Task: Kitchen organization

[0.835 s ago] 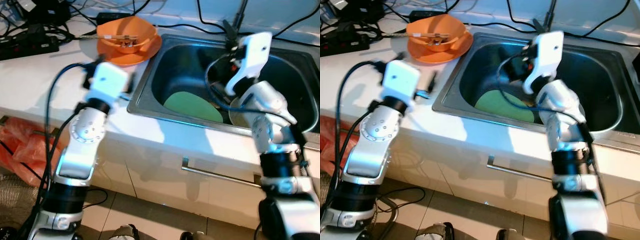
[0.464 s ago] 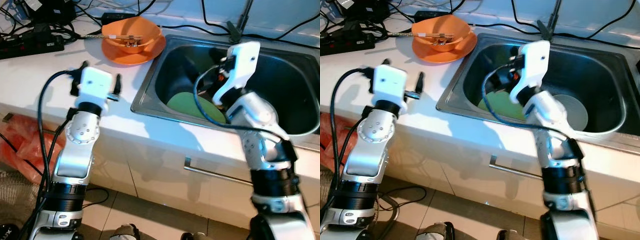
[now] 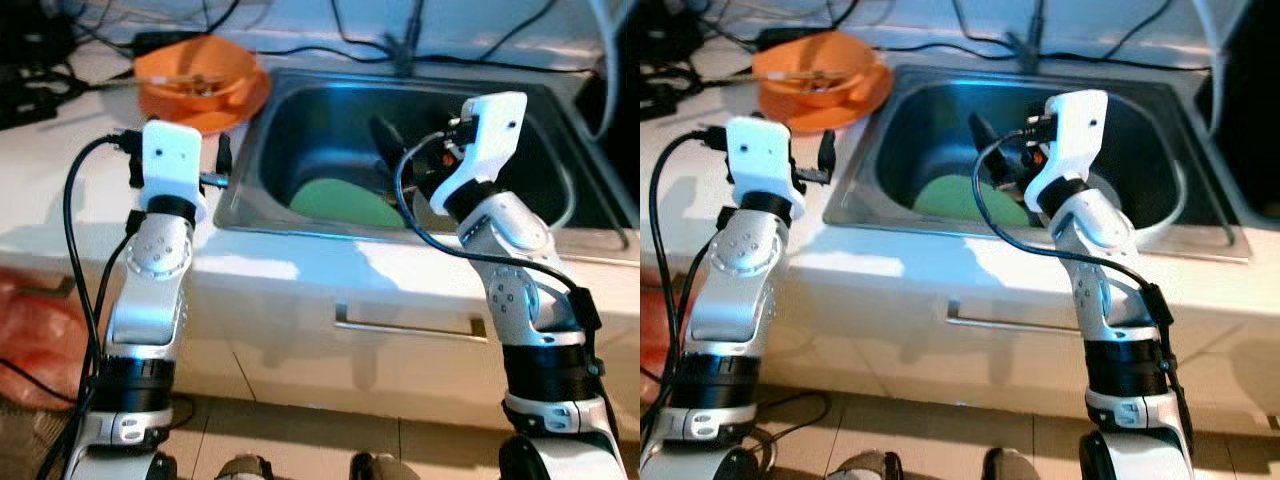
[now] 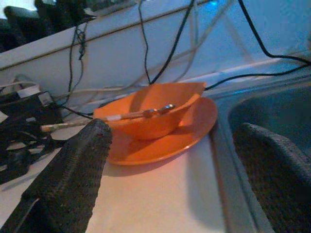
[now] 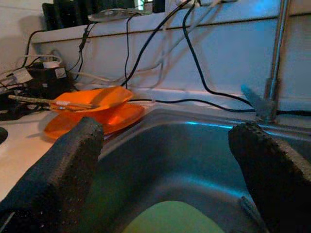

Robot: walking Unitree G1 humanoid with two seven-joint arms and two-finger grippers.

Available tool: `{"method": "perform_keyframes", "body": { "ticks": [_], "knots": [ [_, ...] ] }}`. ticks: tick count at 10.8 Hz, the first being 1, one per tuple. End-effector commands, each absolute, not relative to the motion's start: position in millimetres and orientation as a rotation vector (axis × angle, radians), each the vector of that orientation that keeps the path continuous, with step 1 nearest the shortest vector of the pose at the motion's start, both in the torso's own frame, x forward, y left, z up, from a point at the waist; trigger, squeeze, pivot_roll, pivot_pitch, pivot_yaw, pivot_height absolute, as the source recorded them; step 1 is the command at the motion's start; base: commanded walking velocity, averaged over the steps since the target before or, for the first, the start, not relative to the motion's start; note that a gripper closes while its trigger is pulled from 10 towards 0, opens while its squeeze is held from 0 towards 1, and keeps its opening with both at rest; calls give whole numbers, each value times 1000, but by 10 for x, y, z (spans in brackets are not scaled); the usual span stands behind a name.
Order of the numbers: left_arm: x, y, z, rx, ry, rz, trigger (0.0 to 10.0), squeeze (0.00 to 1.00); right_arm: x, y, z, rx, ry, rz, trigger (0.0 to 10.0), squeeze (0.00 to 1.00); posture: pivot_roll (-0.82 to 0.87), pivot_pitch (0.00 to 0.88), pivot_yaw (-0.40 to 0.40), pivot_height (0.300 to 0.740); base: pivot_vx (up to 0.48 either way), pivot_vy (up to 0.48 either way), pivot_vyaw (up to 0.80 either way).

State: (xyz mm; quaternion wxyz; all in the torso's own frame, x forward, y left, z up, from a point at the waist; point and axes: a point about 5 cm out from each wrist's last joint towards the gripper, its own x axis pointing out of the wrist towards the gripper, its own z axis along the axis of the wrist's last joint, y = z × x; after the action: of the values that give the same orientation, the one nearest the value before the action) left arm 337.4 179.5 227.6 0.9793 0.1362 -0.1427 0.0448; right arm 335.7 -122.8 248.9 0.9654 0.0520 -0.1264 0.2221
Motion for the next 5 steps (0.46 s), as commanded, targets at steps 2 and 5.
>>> {"method": "perform_keyframes", "body": {
  "ticks": [2,5],
  "knots": [
    [3388,1882,2254,268,-261,124,10000,0,3337,-1206,2523,98,-264,459,10000,0,56,128,4,740,0,384,0],
    [3405,1900,2286,264,-263,126,10000,0,3344,-1210,2535,107,-269,451,10000,0,57,127,4,740,0,480,0]
  ]
}}
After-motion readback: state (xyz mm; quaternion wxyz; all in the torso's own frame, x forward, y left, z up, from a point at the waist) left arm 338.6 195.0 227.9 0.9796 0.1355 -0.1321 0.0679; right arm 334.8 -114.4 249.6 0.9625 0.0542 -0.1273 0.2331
